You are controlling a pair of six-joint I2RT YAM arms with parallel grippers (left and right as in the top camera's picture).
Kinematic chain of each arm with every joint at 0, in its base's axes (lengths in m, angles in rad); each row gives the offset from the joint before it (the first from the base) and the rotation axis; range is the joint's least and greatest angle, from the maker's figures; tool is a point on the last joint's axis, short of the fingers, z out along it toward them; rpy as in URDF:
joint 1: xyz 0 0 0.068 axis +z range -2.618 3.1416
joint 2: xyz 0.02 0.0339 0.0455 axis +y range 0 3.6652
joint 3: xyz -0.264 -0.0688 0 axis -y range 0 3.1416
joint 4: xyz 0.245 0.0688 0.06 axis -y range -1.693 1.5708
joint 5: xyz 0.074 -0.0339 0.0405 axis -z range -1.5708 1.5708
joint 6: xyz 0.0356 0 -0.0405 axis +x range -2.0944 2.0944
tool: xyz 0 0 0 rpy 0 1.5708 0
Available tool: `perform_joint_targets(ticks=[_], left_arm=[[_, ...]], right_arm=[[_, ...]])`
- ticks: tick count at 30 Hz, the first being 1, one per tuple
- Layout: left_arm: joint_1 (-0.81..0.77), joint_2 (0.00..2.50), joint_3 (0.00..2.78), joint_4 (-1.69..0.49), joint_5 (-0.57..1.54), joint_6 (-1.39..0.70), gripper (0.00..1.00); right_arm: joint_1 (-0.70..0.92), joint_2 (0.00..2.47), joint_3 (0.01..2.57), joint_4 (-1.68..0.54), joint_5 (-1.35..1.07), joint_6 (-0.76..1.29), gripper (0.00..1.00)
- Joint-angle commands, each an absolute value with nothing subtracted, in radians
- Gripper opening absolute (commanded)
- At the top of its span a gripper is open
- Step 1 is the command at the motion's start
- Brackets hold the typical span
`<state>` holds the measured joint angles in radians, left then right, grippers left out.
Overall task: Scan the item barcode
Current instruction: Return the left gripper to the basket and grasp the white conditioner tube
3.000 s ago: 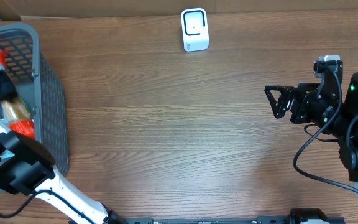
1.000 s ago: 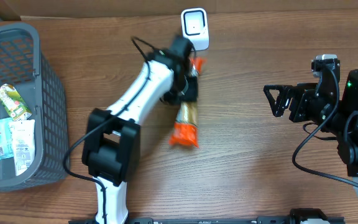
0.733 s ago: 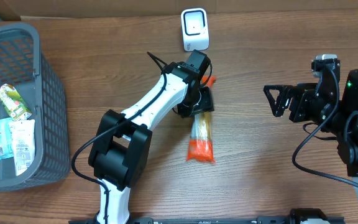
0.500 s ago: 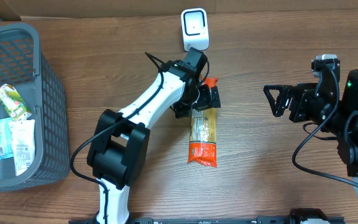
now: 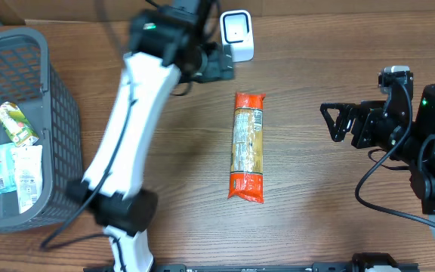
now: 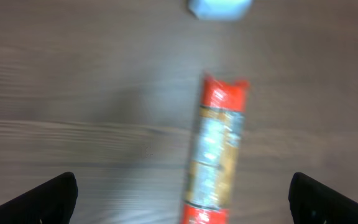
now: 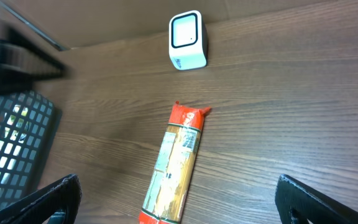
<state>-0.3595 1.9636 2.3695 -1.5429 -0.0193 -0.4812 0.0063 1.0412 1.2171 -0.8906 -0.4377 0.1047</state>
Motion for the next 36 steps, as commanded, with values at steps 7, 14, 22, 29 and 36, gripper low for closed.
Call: perform_joint_targets(ticks=[7,14,22,29,36], left_arm=[[0.104,1.708,2.415,-1.69,-0.234,-0.468,1.0],[0.537,1.686,2.384,-1.69,-0.064,-0.474,1.0],[0.756,1.686,2.128,-1.627,-0.057,-0.48,1.0],[0.817,1.686,1.805,-1.436,-0.057,-0.468,1.0],[0.825,1.687,1.536,-1.135,-0.107,-0.256,1.0]], right_arm=[[0.001,1.04,1.248,-0.887,-0.439,0.108,1.0],[0.001,1.04,1.248,-0.887,-0.439,0.108,1.0],[0.001,1.04,1.248,-0.887,-0.439,0.108,1.0],[0.001,1.04,1.248,-0.887,-0.439,0.108,1.0],[0.001,1.04,1.248,-0.887,-0.439,0.108,1.0]])
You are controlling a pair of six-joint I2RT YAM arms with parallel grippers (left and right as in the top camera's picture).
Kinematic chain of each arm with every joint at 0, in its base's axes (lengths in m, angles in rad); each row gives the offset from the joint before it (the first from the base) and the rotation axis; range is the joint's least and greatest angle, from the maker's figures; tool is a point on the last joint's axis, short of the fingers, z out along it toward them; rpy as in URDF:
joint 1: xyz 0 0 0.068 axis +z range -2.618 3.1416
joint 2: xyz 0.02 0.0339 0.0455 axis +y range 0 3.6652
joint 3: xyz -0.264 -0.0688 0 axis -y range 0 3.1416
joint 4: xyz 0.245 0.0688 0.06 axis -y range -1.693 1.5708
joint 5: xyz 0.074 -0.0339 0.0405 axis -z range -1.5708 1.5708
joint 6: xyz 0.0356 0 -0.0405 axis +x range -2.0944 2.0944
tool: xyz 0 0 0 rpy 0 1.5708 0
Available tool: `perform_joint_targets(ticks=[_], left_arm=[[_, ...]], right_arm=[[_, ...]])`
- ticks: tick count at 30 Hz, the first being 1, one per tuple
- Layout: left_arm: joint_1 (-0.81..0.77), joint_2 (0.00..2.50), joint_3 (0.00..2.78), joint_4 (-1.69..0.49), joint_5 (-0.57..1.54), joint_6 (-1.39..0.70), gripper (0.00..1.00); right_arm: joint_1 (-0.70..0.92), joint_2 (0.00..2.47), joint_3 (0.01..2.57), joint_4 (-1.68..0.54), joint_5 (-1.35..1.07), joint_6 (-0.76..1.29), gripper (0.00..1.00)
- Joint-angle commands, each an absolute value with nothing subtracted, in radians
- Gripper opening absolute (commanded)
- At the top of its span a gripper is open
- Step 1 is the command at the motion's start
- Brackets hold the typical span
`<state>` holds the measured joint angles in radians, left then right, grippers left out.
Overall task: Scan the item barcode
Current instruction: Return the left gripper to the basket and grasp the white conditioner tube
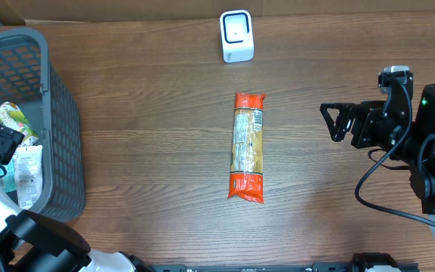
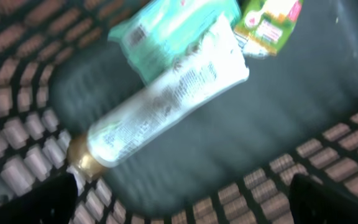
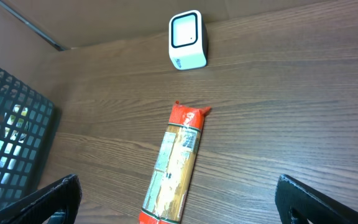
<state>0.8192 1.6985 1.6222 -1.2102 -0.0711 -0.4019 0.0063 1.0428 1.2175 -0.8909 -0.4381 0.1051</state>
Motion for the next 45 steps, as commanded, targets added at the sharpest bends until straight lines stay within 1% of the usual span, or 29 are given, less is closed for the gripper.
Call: perform_joint_targets(ticks=[1,9,12,16,21,23,24,26,28,29,30,34,36,39,45], left_arm=[[0.825,1.687,1.504,-1.092,-0.108,-0.217,1.0],[0.825,1.693,1.284,-0.847,-0.128,0.062,0.99],[0.825,1.706,1.216,-0.783,-0.142,0.109,0.99],[0.825,1.734,1.148,-0.73,-0.168,0.157,0.97],[0.825,1.797,1.129,-0.704,-0.2,0.153,0.89],[0.825,1.819,1.129,-0.705,-0.201,0.153,0.82],[0.825,1.831,1.129,-0.704,-0.2,0.152,0.75],[0.825,1.848,1.129,-0.7,-0.197,0.149,0.51],[0.824,1.856,1.129,-0.694,-0.197,0.149,0.19],[0.824,1.856,1.129,-0.692,-0.197,0.149,0.09],[0.824,1.856,1.13,-0.69,-0.198,0.149,0.04],[0.824,1.855,1.155,-0.709,-0.189,0.148,0.04],[0.824,1.854,1.197,-0.743,-0.147,0.133,0.04],[0.819,1.854,1.316,-0.843,-0.083,0.105,0.04],[0.778,1.854,1.633,-1.059,-0.043,0.044,0.04]], right_arm=[[0.001,1.04,1.248,-0.887,-0.439,0.108,1.0],[0.001,1.04,1.248,-0.887,-0.439,0.108,1.0],[0.001,1.04,1.248,-0.887,-0.439,0.108,1.0],[0.001,1.04,1.248,-0.887,-0.439,0.108,1.0],[0.001,1.04,1.248,-0.887,-0.439,0.108,1.0],[0.001,1.04,1.248,-0.887,-0.439,0.108,1.0],[0.001,1.04,1.248,-0.887,-0.439,0.108,1.0],[0.001,1.04,1.248,-0.887,-0.439,0.108,1.0],[0.001,1.04,1.248,-0.887,-0.439,0.108,1.0],[0.001,1.04,1.248,-0.887,-0.439,0.108,1.0],[0.001,1.04,1.248,-0.887,-0.439,0.108,1.0],[0.001,1.04,1.248,-0.887,-0.439,0.108,1.0],[0.001,1.04,1.248,-0.887,-0.439,0.108,1.0],[0.001,1.04,1.248,-0.887,-0.439,0.108,1.0],[0.001,1.04,1.248,-0.887,-0.439,0.108,1.0]])
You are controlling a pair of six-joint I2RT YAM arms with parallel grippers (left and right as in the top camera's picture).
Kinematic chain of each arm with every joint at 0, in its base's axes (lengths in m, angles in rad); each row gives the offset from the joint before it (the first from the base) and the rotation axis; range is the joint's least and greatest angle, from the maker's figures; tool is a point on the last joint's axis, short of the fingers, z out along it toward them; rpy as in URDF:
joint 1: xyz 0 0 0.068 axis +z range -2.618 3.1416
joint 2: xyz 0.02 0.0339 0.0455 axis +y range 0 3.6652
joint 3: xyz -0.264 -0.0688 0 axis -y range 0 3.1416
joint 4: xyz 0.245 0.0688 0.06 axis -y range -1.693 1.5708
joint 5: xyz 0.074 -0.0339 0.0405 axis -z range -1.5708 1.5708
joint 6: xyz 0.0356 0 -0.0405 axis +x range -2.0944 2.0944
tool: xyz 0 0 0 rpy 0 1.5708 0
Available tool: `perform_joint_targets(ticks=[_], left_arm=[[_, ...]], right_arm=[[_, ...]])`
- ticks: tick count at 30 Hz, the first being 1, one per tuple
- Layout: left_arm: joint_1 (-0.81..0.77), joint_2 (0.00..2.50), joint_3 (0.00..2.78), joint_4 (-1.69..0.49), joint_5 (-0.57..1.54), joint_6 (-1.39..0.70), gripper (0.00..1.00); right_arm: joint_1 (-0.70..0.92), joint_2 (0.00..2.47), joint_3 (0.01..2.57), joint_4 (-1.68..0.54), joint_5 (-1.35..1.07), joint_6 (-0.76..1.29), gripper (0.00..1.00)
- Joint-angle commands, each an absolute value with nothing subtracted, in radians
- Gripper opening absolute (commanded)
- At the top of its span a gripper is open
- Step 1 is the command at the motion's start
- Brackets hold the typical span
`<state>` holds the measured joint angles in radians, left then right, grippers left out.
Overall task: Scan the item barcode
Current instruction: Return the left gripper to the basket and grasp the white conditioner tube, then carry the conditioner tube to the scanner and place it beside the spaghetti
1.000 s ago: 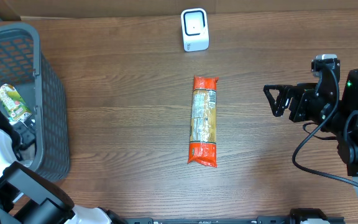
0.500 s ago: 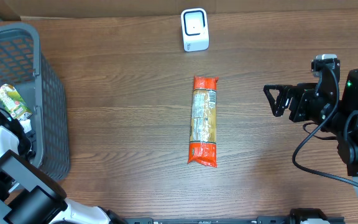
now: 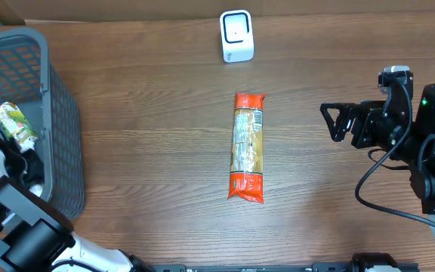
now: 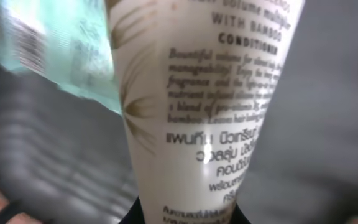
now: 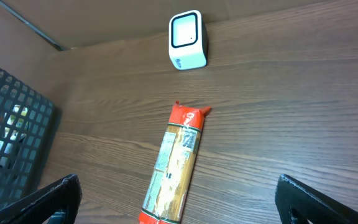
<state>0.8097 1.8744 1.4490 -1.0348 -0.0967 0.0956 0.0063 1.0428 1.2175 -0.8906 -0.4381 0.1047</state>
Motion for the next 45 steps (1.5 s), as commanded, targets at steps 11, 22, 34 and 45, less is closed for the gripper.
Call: perform_joint_targets(ticks=[11,22,34,45], left_arm=[[0.521,1.842,2.276,-1.316,-0.025,0.036,0.04],[0.15,1.759,2.55,-1.443,0.033,-0.144,0.04],[-0.231,1.831,2.114,-1.405,0.08,-0.353,0.04],[-0.374,1.832,1.42,-0.789,0.21,-0.663,0.04]], right_arm=[[0.001,1.04,1.248,-0.887,-0.439,0.108,1.0],[0.001,1.04,1.248,-0.887,-0.439,0.108,1.0],[0.001,1.04,1.248,-0.887,-0.439,0.108,1.0],[0.001,1.04,1.248,-0.887,-0.439,0.108,1.0]])
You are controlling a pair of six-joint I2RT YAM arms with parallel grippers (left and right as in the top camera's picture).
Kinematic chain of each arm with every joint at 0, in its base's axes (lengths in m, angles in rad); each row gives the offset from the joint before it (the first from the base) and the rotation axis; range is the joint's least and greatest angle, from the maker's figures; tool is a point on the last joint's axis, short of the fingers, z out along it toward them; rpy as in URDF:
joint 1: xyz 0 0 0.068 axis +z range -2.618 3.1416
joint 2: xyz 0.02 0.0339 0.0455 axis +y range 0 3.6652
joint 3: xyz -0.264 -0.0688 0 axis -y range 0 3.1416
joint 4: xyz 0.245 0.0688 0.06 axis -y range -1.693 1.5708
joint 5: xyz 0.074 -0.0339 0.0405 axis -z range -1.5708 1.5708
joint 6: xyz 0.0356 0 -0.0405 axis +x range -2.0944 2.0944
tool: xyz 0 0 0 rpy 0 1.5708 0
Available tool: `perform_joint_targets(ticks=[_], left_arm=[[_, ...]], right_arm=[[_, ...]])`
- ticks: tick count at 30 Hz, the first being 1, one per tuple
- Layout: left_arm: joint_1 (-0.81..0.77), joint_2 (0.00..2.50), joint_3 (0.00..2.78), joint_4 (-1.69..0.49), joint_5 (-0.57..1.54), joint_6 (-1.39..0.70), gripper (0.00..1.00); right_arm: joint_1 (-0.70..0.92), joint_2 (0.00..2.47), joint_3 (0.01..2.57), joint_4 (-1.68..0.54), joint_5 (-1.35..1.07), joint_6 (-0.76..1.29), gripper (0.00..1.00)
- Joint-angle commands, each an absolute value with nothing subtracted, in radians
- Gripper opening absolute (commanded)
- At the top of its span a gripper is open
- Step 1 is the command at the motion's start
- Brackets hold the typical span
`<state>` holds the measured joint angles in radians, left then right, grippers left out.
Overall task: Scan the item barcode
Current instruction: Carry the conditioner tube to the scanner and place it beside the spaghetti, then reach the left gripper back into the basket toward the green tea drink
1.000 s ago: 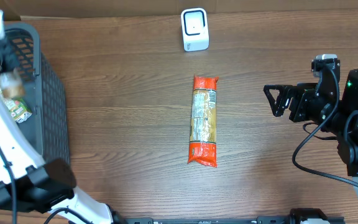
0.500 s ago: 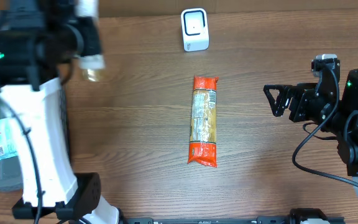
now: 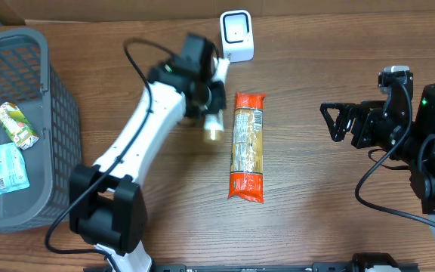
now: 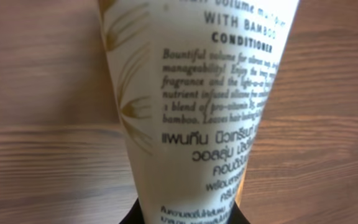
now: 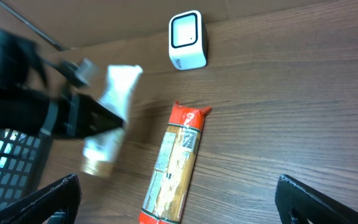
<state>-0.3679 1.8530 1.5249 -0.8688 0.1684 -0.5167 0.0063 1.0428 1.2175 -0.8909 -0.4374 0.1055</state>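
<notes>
My left gripper (image 3: 211, 94) is shut on a white conditioner tube (image 3: 214, 122) with a gold cap. It holds the tube over the table, just below and left of the white barcode scanner (image 3: 236, 35). In the left wrist view the tube (image 4: 191, 106) fills the frame, printed text facing the camera, with the dark jaws closed round its lower end. The right wrist view shows the tube (image 5: 110, 118) left of the scanner (image 5: 186, 40). My right gripper (image 3: 329, 122) stands open at the right, holding nothing.
An orange and clear pasta packet (image 3: 248, 147) lies lengthwise in the middle of the table, right beside the tube. A grey mesh basket (image 3: 59, 113) stands at the left edge, holding a green and yellow packet (image 3: 15, 125) and a teal packet (image 3: 8, 168).
My left gripper, then down inside the basket shut on the tube, now holds the tube over the table beside the pasta packet, near the scanner. The right arm has not moved.
My left gripper was open near the scanner, above the pasta packet. Then it was open over the basket with the tube lying below it. Then it was shut on the tube inside the basket. Now it holds the tube out by the scanner.
</notes>
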Motion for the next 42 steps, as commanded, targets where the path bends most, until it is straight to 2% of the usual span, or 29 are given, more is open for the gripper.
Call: perform_joint_targets(ticks=[1,6,7,8,9,10,12,19,22,27,30,34,42], left_arm=[[-0.376,1.832,1.369,-0.738,0.211,-0.686,0.04],[-0.376,1.832,1.211,-0.602,0.212,-0.76,0.04],[-0.376,1.832,1.2,-0.598,0.212,-0.759,0.08],[-0.376,1.832,1.194,-0.598,0.212,-0.759,0.28],[-0.376,1.832,1.193,-0.599,0.241,-0.719,0.66],[-0.376,1.832,1.193,-0.593,0.263,-0.689,0.75],[-0.376,1.832,1.193,-0.579,0.323,-0.607,0.83],[-0.359,1.827,1.284,-0.637,0.393,-0.453,0.83],[-0.327,1.814,1.431,-0.76,0.392,-0.388,0.8],[-0.235,1.79,1.827,-1.067,0.285,-0.302,0.83],[-0.139,1.785,2.041,-1.261,0.195,-0.303,0.84],[0.051,1.779,2.258,-1.433,0.176,-0.303,0.84],[0.447,1.754,2.358,-1.53,0.176,-0.302,0.85]], right_arm=[[0.001,1.04,1.248,-0.887,-0.439,0.108,1.0],[0.001,1.04,1.248,-0.887,-0.439,0.108,1.0],[0.001,1.04,1.248,-0.887,-0.439,0.108,1.0],[0.001,1.04,1.248,-0.887,-0.439,0.108,1.0],[0.001,1.04,1.248,-0.887,-0.439,0.108,1.0],[0.001,1.04,1.248,-0.887,-0.439,0.108,1.0],[0.001,1.04,1.248,-0.887,-0.439,0.108,1.0],[0.001,1.04,1.248,-0.887,-0.439,0.108,1.0],[0.001,1.04,1.248,-0.887,-0.439,0.108,1.0],[0.001,1.04,1.248,-0.887,-0.439,0.108,1.0],[0.001,1.04,1.248,-0.887,-0.439,0.108,1.0],[0.001,1.04,1.248,-0.887,-0.439,0.108,1.0],[0.001,1.04,1.248,-0.887,-0.439,0.108,1.0]])
